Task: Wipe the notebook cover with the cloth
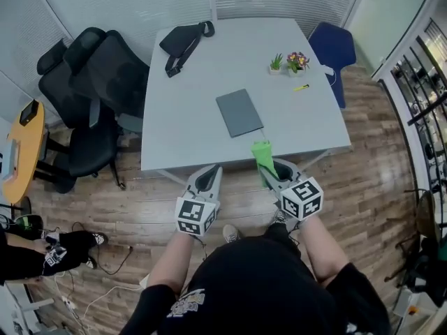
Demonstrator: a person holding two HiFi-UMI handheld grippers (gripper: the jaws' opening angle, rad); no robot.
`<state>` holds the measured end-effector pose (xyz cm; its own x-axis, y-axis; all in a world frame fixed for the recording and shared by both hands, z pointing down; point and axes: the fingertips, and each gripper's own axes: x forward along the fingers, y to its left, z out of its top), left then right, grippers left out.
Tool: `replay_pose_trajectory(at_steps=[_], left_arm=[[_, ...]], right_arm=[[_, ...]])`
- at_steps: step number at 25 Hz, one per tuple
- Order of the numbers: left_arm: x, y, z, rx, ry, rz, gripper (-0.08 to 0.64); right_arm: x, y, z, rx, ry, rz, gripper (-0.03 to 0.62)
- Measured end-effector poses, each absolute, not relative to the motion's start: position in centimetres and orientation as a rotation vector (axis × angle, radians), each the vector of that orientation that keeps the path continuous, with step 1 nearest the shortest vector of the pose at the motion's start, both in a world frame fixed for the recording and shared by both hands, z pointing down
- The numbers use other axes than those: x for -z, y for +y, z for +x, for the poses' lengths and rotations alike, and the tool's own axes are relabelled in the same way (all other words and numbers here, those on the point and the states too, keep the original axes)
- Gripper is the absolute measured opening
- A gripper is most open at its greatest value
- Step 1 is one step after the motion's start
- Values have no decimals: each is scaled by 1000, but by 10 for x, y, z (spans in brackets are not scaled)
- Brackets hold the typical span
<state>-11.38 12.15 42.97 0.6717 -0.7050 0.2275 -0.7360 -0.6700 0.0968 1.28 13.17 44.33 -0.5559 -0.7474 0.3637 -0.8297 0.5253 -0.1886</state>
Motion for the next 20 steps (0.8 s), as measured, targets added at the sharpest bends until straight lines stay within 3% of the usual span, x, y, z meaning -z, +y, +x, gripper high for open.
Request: replay_pose_trajectory(at_steps=[20], left_arm=[[-422, 136, -68, -246, -1140, 2722, 5]], right_arm=[[-434, 151, 64, -482, -2494, 1430, 110]])
